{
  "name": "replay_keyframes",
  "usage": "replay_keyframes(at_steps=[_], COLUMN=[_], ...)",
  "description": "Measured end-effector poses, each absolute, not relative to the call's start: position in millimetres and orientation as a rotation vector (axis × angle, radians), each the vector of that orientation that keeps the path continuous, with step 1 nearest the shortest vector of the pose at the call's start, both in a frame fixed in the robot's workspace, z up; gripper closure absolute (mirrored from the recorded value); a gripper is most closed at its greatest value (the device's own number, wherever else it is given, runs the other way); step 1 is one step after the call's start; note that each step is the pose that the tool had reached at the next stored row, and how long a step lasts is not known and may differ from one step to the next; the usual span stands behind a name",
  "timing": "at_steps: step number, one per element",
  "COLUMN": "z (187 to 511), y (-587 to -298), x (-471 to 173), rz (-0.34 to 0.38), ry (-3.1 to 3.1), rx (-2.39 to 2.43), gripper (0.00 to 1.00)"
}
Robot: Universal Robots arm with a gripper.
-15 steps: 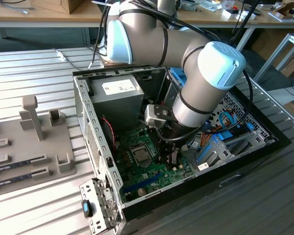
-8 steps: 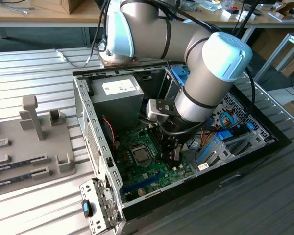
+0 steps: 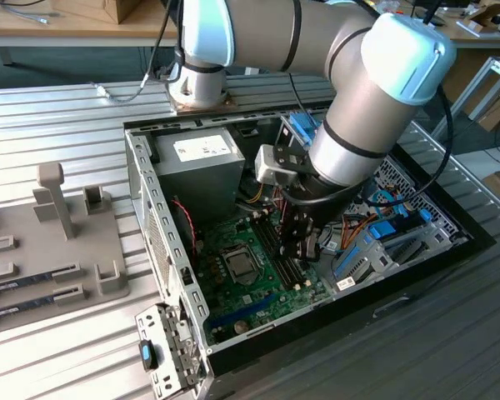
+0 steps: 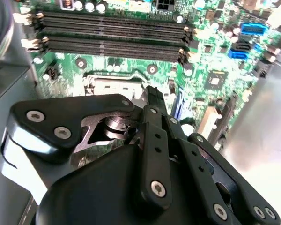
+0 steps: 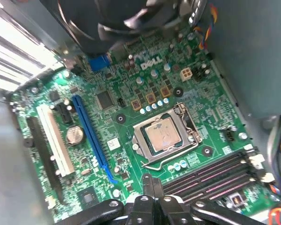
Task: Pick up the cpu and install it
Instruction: 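Install the second cpu locking lever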
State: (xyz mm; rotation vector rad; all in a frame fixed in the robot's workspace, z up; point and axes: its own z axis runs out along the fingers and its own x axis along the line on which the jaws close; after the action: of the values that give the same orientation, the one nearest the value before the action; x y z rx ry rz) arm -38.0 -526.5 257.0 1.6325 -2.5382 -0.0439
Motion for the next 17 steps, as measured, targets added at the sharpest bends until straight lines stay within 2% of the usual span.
replay_keyframes(at_steps=[10,17], z=[266,276], y=[-503,-500], x=[-33,-31], rz=[-0.046,-0.047], ry=[-2.537,-2.537], rx=[1.632,1.632], gripper=[0.89,0.89])
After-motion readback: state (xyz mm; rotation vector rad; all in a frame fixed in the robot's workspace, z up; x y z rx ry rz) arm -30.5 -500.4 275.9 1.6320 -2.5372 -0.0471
